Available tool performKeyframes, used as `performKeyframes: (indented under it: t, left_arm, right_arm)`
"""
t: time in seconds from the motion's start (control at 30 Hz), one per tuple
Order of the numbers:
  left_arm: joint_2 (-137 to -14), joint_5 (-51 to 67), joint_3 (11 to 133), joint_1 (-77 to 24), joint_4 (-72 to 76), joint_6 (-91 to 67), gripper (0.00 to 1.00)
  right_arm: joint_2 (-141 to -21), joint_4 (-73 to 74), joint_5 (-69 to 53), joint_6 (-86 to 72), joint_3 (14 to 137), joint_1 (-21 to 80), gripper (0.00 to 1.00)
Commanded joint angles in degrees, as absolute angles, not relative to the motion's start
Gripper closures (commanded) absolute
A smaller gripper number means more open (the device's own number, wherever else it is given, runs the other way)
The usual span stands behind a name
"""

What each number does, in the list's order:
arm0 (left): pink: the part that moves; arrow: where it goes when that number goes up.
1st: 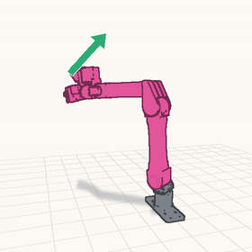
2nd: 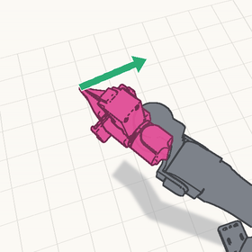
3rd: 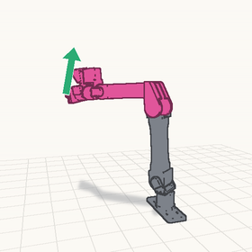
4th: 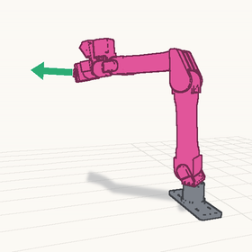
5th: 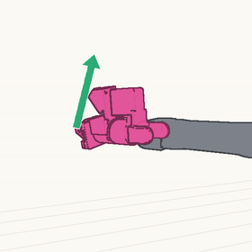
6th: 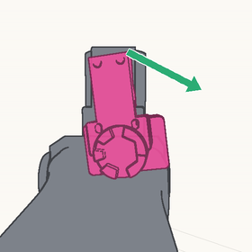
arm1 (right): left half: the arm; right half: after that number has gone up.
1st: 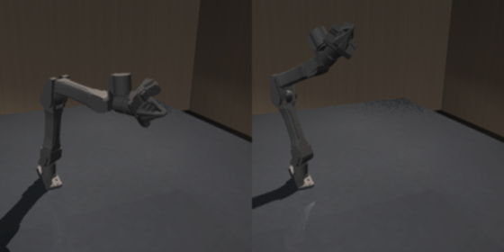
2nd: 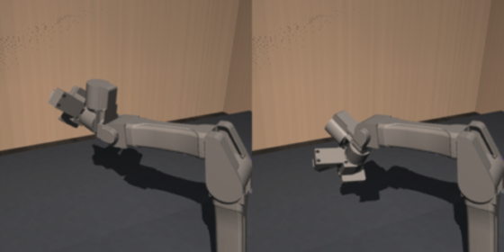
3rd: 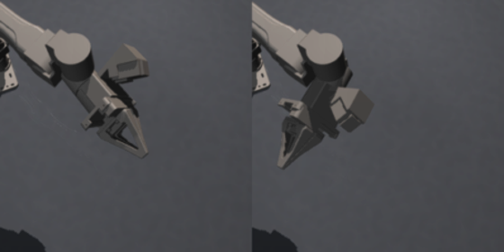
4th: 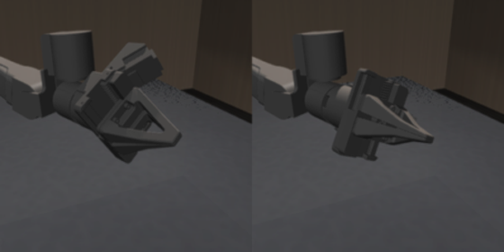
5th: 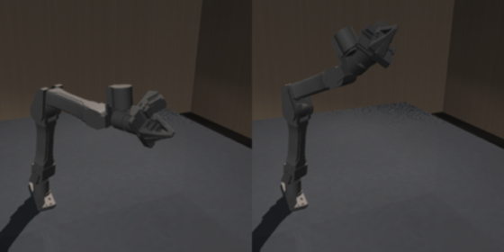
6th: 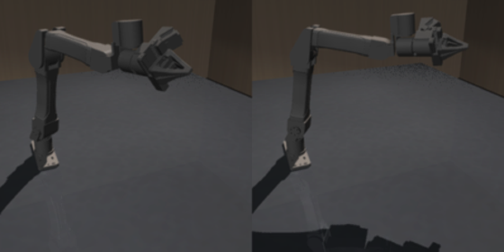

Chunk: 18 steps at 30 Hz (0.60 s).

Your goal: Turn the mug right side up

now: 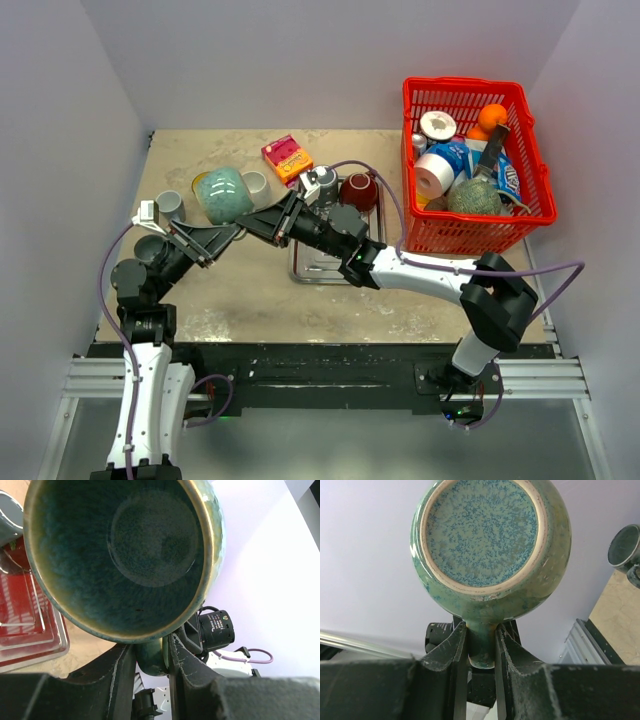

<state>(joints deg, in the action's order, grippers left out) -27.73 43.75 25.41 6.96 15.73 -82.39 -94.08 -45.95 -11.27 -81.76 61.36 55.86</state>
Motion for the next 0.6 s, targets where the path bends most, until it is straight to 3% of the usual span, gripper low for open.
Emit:
performKeyframes:
  t: [0.0, 0.13, 0.23, 0.27, 0.37, 0.57]
  left_arm:
    - [-27.8, 40.4, 28.6, 7.1, 18.1, -77.6, 1.0]
    - [-28.5, 39.7, 31.7, 7.1, 14.2, -72.9, 1.0]
    - [-28.7, 39.2, 34.2, 7.1, 11.2, -69.3, 1.0]
    - [-28.7, 38.9, 35.2, 7.1, 9.8, -67.8, 1.0]
    - [-29.2, 38.8, 37.6, 7.1, 7.0, -64.6, 1.0]
    - [-28.7, 38.8, 39.3, 7.1, 6.0, -62.5, 1.0]
  right_arm:
    - [-88.9, -51.9, -13.0, -79.6, 63.0, 56.7, 1.0]
    - [-87.4, -30.8, -9.9, -69.1, 69.8, 58.1, 0.94]
    - [-86.6, -19.5, -4.8, -65.1, 72.6, 58.7, 0.78]
    - [-86.3, -16.7, -3.5, -64.6, 72.6, 58.7, 0.67]
    - [-85.8, -15.4, -1.1, -65.6, 71.4, 58.6, 0.46]
    - [-85.1, -15.5, 1.1, -67.3, 68.6, 58.7, 0.27]
